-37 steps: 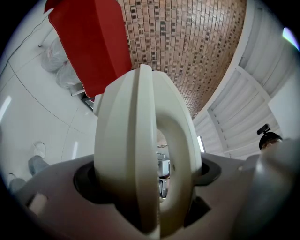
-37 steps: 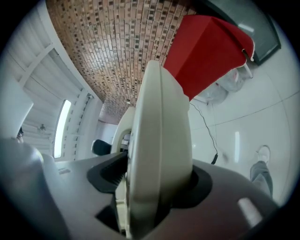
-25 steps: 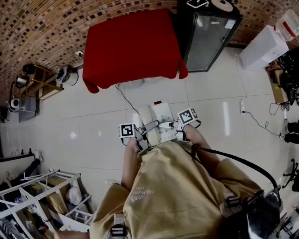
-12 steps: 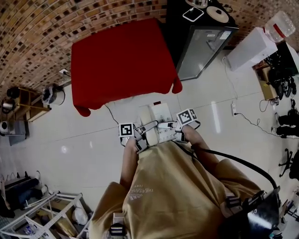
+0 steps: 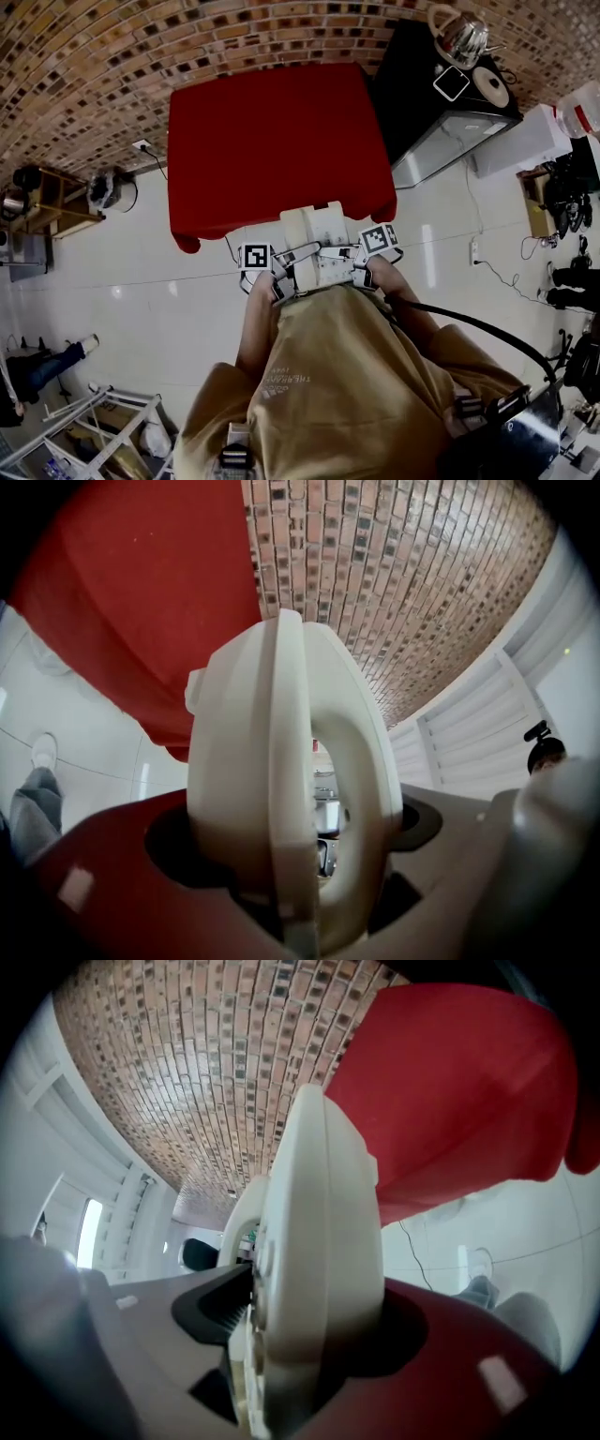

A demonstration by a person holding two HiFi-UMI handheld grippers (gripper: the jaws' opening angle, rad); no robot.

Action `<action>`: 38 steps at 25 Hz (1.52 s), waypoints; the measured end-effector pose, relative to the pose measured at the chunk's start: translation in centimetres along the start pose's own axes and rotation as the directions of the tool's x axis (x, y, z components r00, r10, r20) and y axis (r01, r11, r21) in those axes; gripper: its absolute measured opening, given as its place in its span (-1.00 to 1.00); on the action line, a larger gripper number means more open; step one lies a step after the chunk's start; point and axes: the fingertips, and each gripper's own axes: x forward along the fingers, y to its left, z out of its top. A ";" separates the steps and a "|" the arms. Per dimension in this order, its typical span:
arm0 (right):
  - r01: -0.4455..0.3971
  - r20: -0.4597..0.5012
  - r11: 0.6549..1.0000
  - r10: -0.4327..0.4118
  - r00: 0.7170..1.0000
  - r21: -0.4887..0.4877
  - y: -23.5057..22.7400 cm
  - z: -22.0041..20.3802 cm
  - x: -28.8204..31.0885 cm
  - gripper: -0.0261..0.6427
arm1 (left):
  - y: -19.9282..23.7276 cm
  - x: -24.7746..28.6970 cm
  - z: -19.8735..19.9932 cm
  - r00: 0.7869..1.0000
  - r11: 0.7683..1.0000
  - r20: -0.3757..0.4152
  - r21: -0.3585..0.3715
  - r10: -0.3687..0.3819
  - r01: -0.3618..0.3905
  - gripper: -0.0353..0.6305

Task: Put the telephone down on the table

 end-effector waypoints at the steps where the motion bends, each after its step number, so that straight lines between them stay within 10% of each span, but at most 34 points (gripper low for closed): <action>1: 0.009 0.009 0.999 -0.009 1.000 0.034 0.6 0.8 1.2 -0.01 | -0.2 -1.0 1.0 1.000 0.999 -0.004 -0.043 0.018 -0.018 0.45; 6: 0.038 0.015 0.999 -0.038 0.999 -0.007 -0.5 4.1 2.9 -0.02 | 0.1 -1.8 3.7 0.997 0.975 -0.029 -0.208 0.078 -0.083 0.45; 13: 0.012 0.050 0.998 -0.015 0.999 0.064 -3.5 10.9 -0.3 -0.01 | 2.3 4.1 9.2 0.989 0.975 -0.074 -0.177 0.125 -0.136 0.45; 18: 0.010 0.090 0.998 -0.015 0.996 0.057 -5.1 18.8 -4.1 0.01 | 3.2 11.3 16.6 0.991 0.999 -0.127 0.026 0.031 -0.028 0.45; 21: 0.017 0.136 0.998 -0.026 0.990 0.066 -6.7 24.0 -6.1 0.07 | 3.3 14.9 20.1 0.979 0.985 -0.149 -0.083 0.137 -0.150 0.45; 38: 0.169 0.195 0.980 -0.188 0.963 0.107 -18.7 41.9 -11.2 0.28 | 14.6 26.8 34.8 0.952 0.935 -0.176 -0.210 0.251 -0.285 0.49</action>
